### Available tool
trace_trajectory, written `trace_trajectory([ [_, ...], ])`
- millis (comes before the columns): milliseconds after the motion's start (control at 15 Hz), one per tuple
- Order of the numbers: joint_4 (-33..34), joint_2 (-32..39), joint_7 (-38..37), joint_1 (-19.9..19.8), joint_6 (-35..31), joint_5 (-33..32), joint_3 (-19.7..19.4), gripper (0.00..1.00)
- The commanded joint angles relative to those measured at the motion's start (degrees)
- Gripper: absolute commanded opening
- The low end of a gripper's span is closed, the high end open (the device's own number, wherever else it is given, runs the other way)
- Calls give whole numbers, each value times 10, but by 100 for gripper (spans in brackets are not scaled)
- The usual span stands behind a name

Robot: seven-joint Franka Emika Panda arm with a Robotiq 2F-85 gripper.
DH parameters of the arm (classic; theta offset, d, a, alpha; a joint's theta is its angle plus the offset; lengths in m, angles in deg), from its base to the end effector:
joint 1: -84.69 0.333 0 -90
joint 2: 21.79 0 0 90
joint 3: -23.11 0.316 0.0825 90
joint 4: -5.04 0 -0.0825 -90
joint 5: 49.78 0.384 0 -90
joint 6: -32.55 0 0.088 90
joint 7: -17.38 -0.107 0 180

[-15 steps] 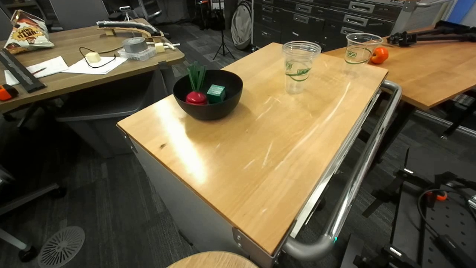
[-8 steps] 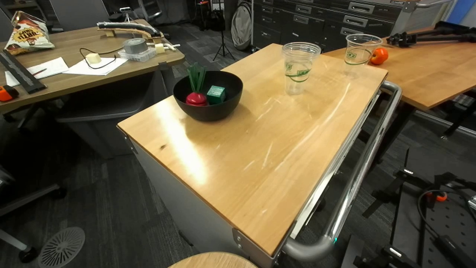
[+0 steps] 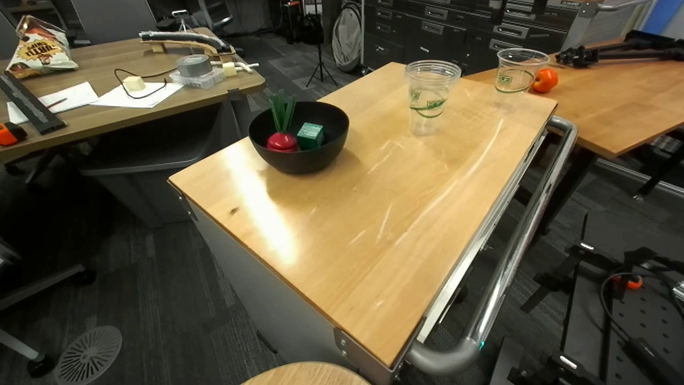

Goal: Stack the clear cups inside each other

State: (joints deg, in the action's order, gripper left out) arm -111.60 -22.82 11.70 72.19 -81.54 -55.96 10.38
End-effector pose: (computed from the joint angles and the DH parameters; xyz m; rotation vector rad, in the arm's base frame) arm 0.4892 -0.2383 0.4496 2.9603 -0.7464 -0.0648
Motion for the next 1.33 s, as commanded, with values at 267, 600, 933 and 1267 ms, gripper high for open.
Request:
trace_trajectory([
  [267,21,55,-19,2,6,-10,4,100],
  [600,32,93,-18,0,10,-5,1,83],
  [933,41,116,-22,-3,17,2,-3,45],
  [1267,43,114,-68,1,26,-15,-12,8],
])
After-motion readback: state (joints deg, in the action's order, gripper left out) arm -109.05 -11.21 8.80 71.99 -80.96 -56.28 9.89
